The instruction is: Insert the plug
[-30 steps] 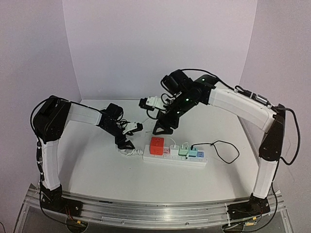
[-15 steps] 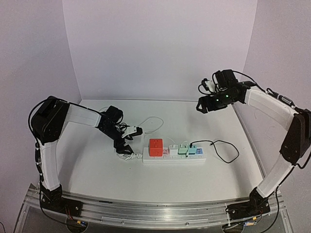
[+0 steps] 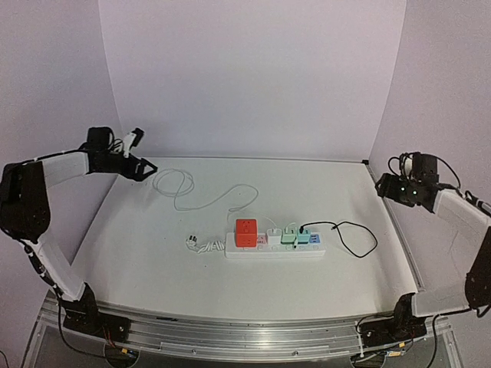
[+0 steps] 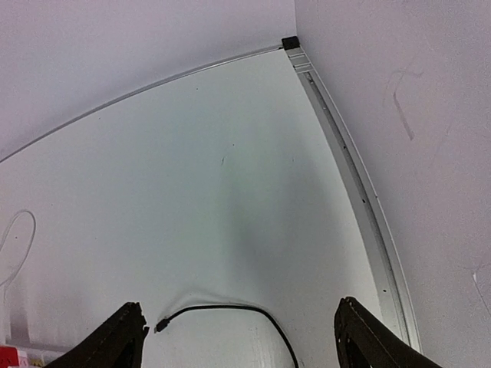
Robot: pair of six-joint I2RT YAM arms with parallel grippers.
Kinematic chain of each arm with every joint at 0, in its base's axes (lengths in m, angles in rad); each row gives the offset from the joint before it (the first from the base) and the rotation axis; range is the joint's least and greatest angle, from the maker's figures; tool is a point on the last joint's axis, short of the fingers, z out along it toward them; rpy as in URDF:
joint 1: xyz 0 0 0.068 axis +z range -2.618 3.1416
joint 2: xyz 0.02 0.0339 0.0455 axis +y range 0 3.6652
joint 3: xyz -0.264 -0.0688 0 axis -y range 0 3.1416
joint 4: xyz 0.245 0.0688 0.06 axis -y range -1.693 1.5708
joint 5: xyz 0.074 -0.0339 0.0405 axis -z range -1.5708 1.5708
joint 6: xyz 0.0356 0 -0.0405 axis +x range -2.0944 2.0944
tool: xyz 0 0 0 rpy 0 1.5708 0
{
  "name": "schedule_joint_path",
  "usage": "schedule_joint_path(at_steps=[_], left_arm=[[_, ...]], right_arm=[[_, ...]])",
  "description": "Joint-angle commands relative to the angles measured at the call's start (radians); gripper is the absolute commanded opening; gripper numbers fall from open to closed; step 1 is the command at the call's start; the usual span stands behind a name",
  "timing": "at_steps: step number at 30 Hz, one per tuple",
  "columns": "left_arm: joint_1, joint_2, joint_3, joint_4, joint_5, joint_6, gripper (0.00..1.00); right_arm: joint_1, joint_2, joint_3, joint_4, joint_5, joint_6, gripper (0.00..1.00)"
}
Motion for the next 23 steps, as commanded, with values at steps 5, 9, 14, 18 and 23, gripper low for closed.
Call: schedule_joint_path(at_steps=[5, 9, 14, 18, 23], left_arm=[[0.124, -0.191, -0.370, 0.285, -0.291, -0.392, 1.00], [0.123, -0.249, -0.503, 0.352, -0.403, -0.407, 1.00], [0.123, -0.322, -0.650, 0.429, -0.417, -0.361, 1.00], [0.124, -0.373, -0.763, 0.539, -0.388, -0.314, 1.00], [0.123, -0.401, -0.810, 0.554, -0.349, -0.298, 1.00]], right_arm=[[-0.046, -0.169, -0.381, 0.421, -0.010, -0.026, 0.86], [-0.047, -0.156, -0.482, 0.519, -0.013, -0.006, 0.86], [-0.046, -0.123, -0.549, 0.615, 0.054, 0.026, 0.85], [-0.047, -0.134, -0.598, 0.681, 0.066, 0.036, 0.85], [-0.046, -0.156, -0.620, 0.701, 0.065, 0.027, 0.86]])
